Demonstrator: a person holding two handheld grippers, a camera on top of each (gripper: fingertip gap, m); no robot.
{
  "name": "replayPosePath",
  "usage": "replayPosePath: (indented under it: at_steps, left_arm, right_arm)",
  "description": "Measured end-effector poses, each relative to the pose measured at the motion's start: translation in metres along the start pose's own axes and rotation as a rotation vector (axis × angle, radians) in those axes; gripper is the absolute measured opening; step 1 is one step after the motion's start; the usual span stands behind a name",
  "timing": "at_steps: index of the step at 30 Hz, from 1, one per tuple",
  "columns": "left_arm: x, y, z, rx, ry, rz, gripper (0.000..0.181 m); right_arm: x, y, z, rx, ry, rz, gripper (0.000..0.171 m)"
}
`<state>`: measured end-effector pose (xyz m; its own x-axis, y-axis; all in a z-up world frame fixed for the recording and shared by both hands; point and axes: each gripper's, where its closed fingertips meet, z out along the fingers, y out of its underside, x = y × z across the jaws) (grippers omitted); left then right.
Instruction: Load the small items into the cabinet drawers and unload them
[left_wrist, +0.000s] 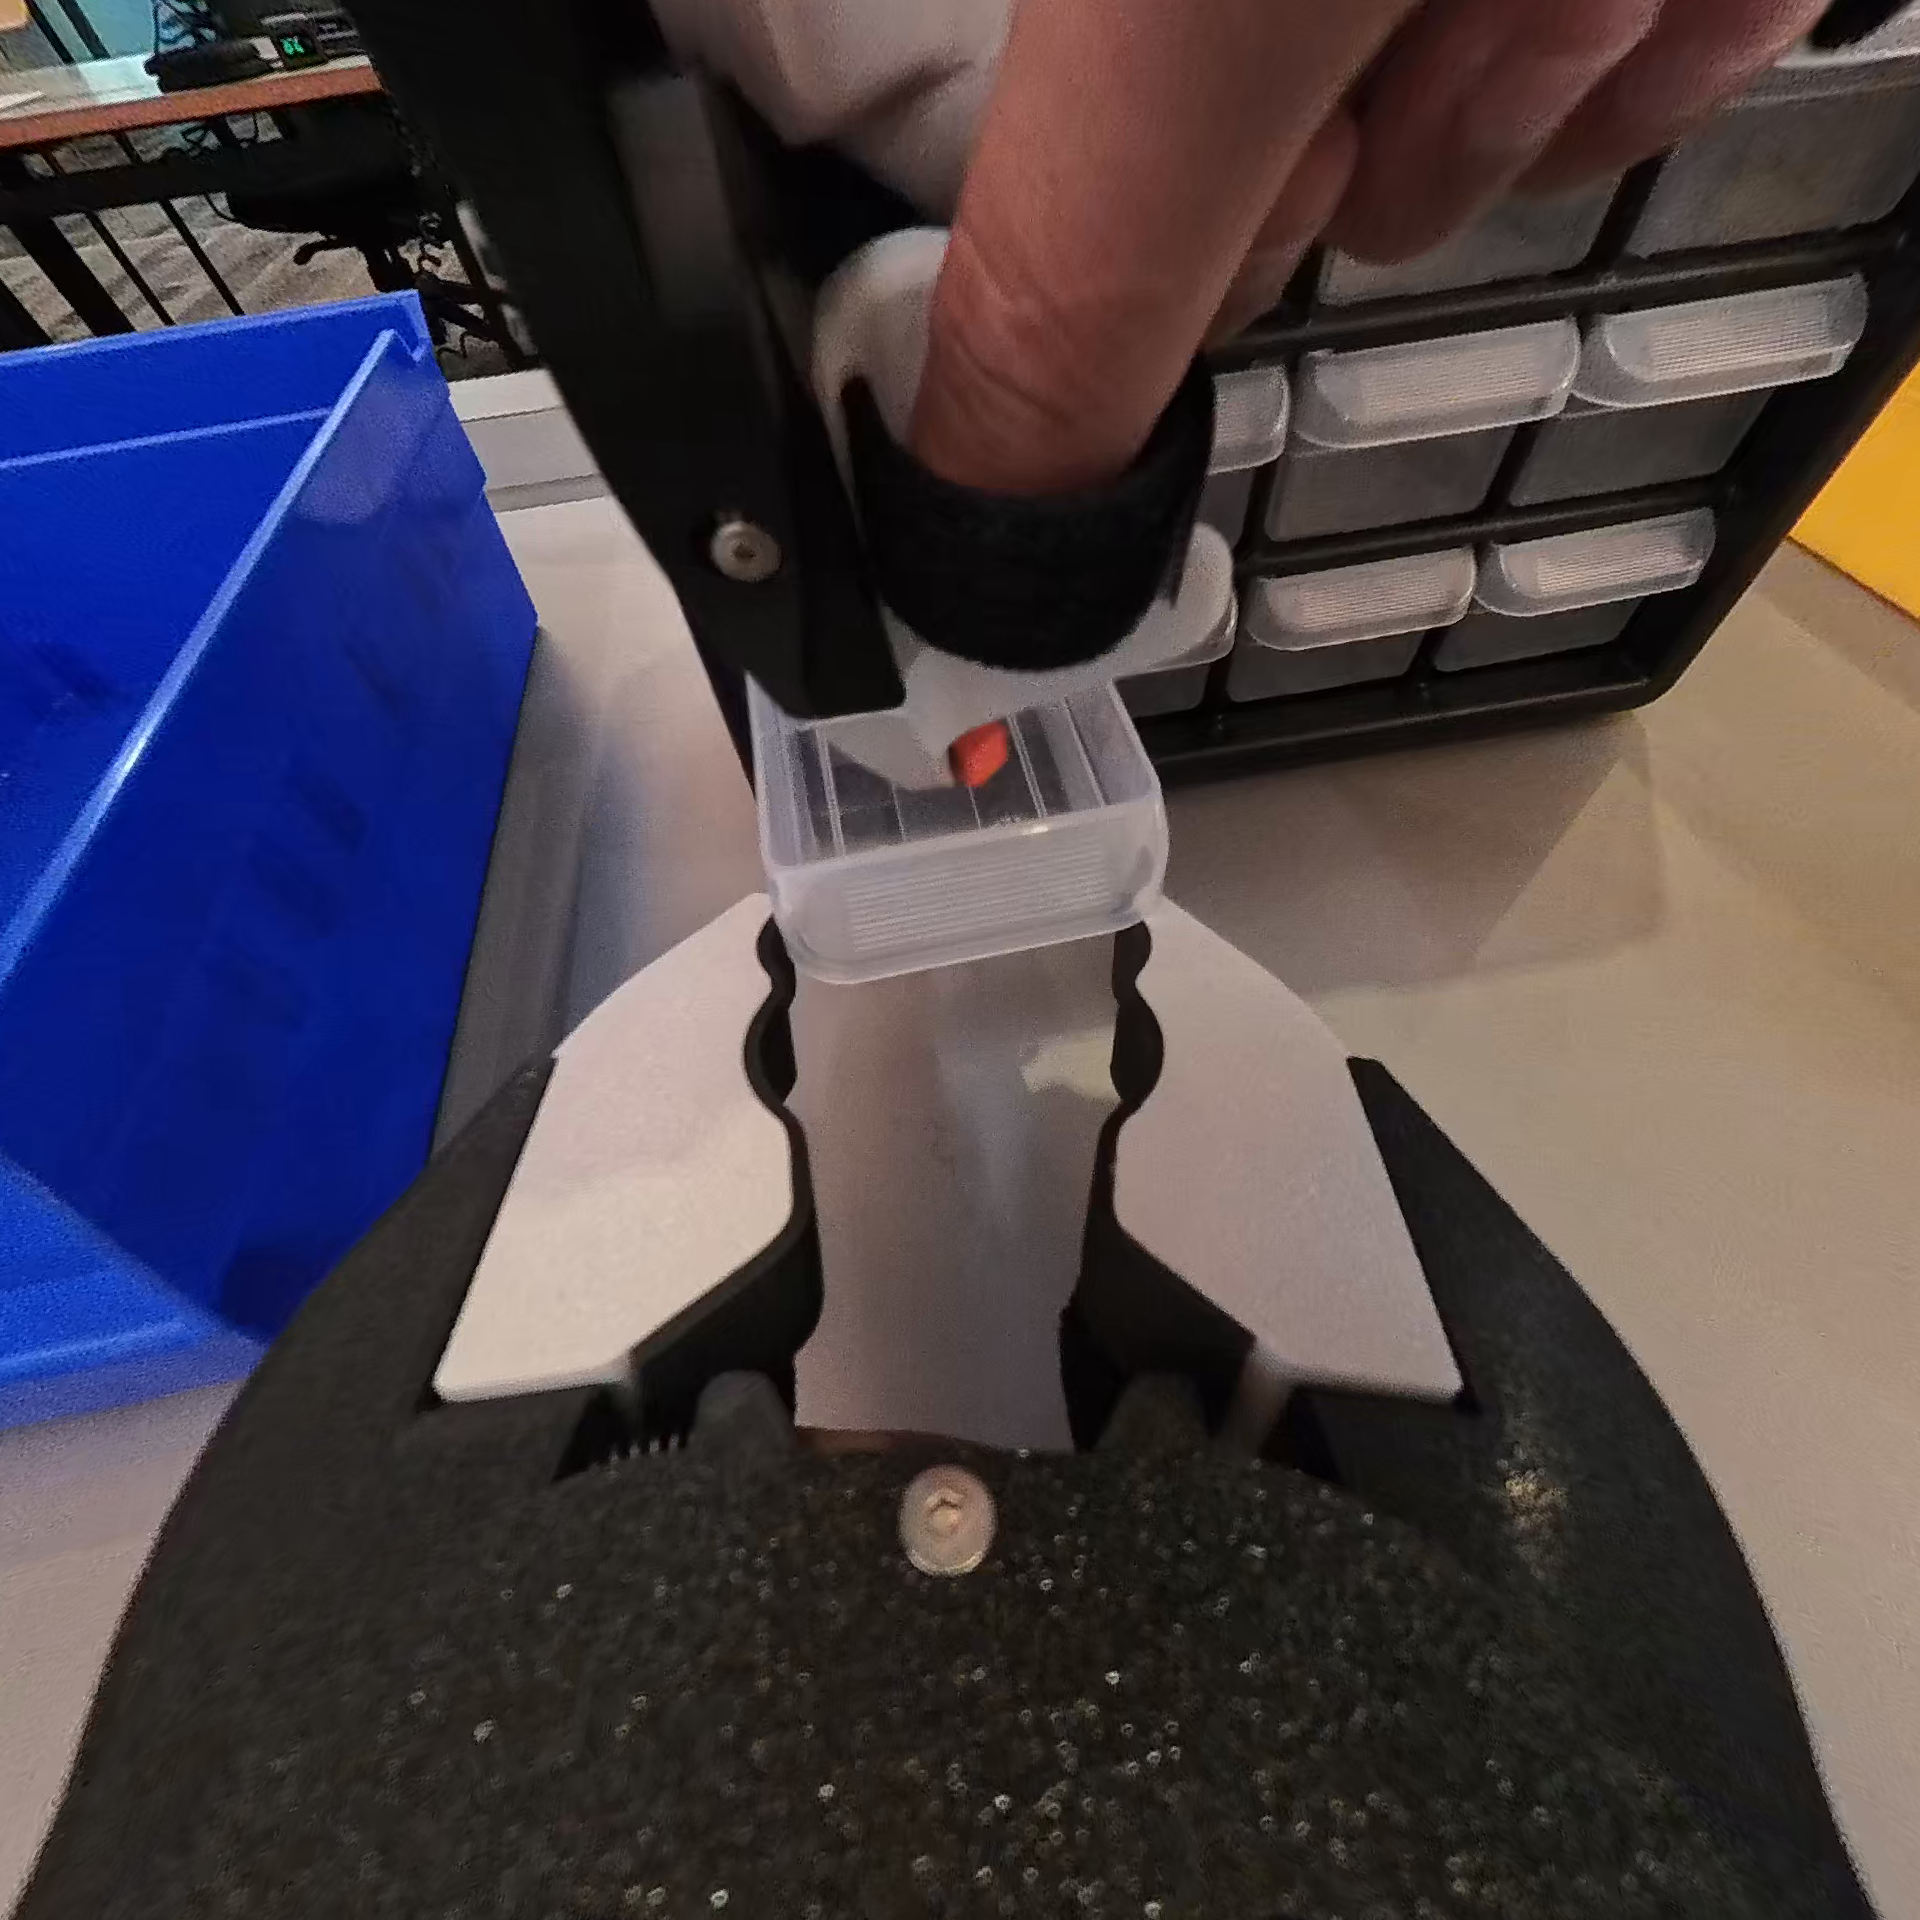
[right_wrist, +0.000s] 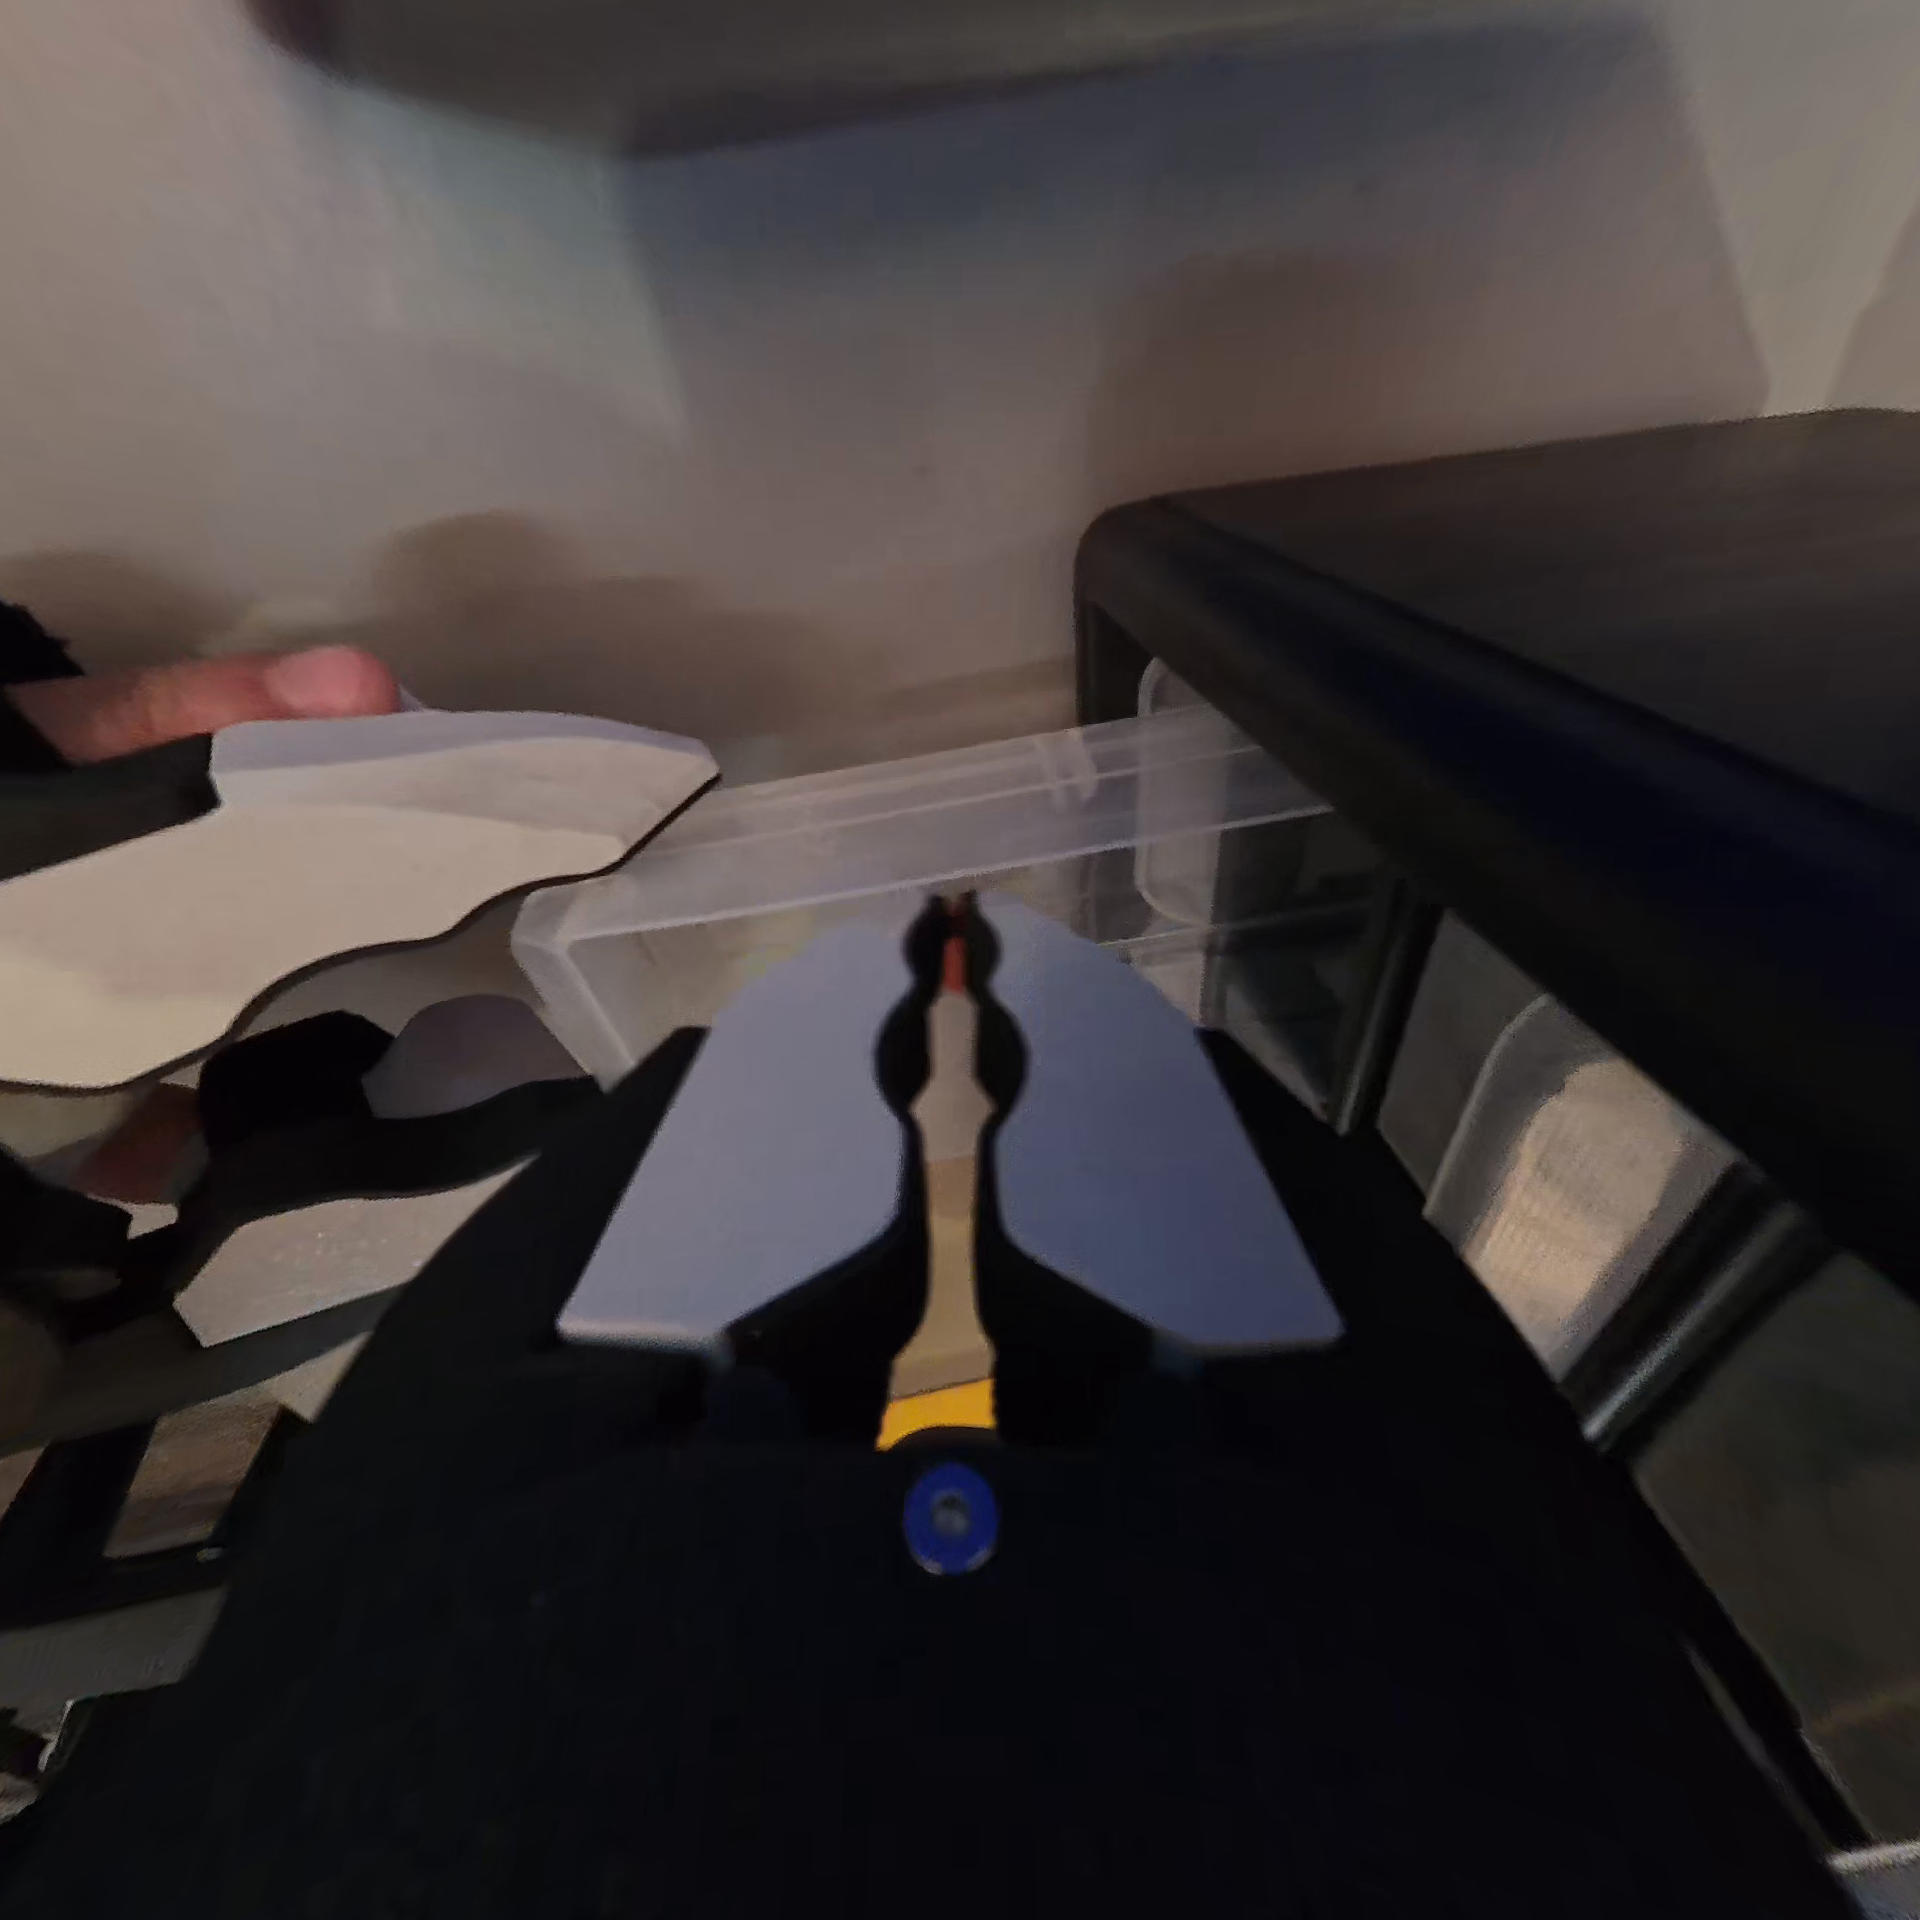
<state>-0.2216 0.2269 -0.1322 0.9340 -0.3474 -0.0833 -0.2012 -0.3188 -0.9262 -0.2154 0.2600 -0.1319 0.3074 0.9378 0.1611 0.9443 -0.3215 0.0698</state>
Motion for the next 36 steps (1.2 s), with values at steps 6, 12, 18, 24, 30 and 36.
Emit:
replayPosePath:
  at_steps: [6,12,18,24,30,36]
  left_arm:
    - [0.000,0.000,0.000,0.000,0.004,-0.003,0.059]
    - [0.001,0.000,0.000,0.002,0.000,0.002,0.059]
    - [0.001,0.000,0.000,0.001,0.002,-0.003,0.059]
    - [0.000,0.000,0.000,0.002,0.004,0.002,0.059]
    - [0.000,0.000,0.000,0.001,0.006,-0.001,0.059]
    - [0.000,-0.001,0.001,0.001,0.011,-0.004,0.059]
  right_arm:
    - [0.001,0.002,-0.005,0.033,0.002,0.002,0.000]
    - [-0.003,0.001,-0.018,0.070,-0.005,-0.049,0.018]
    - [-0.005,0.011,-0.006,-0.080,0.005,-0.124,0.031]
    - [0.000,0.017,-0.002,-0.158,0.038,-0.161,0.010]
    - [-0.004,0.007,-0.019,0.007,0.002,-0.151,0.010]
    - [-0.015,0.038,-0.117,0.479,0.033,-0.019,0.010]
